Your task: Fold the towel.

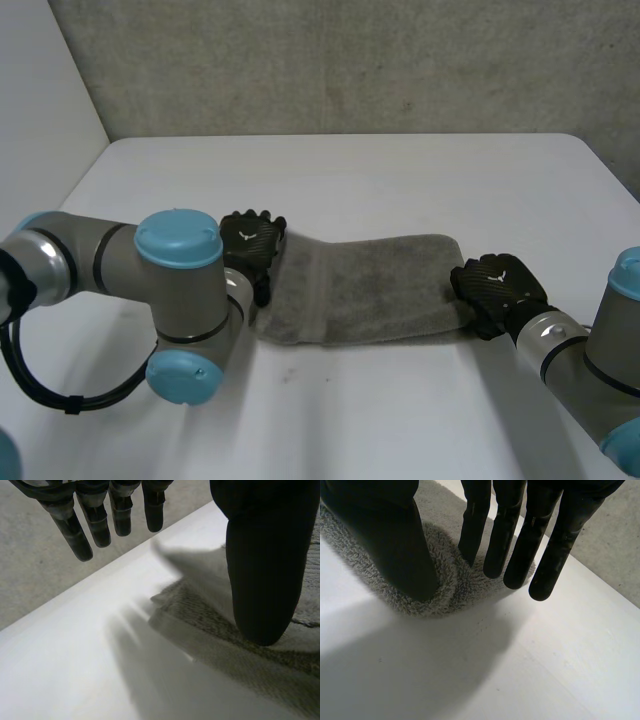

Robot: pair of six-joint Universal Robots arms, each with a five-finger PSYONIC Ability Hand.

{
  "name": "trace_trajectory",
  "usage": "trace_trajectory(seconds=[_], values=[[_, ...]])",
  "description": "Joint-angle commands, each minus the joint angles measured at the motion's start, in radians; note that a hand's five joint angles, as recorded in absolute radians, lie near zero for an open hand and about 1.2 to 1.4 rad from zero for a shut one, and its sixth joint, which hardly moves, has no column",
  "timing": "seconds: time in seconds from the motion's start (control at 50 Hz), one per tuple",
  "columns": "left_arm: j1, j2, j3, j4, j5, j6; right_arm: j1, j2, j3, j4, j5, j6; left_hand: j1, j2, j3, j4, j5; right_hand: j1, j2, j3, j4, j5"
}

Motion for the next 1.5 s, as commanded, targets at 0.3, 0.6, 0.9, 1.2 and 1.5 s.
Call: trace_trajectory(seconds=[0.3,0.6,0.9,1.2,1.5], values=[[-0.082,0.158,-0.081,0.039,-0.01,0.002,-0.012,0.002,0.0,-0.028,0.001,0.002,-0.04,-0.038,-0.037,-0.037,-0.038,0.649,0.487,0.478,0.477,0.524],[0.045,0.375,-0.27,0.043,-0.007,-0.003,0.242,-0.005,-0.304,0.033,0.024,-0.046,-0.061,-0.058,-0.058,-0.058,-0.058,0.649,0.487,0.478,0.477,0.524],[0.161,0.467,-0.371,0.05,0.012,-0.033,0.576,0.355,-0.649,0.199,0.004,-0.141,-0.064,-0.061,-0.061,-0.061,-0.061,0.649,0.487,0.478,0.477,0.524],[0.094,0.375,-0.217,0.098,0.098,-0.199,0.392,0.048,-0.465,0.176,0.113,0.15,-0.04,-0.038,-0.038,-0.037,-0.038,-0.573,-0.735,-0.744,-0.744,-0.697],[-0.039,0.079,-0.019,-0.019,0.171,-0.273,0.212,0.052,-0.383,0.254,0.064,0.365,-0.031,-0.029,-0.029,-0.029,-0.029,-0.573,-0.735,-0.744,-0.744,-0.697]])
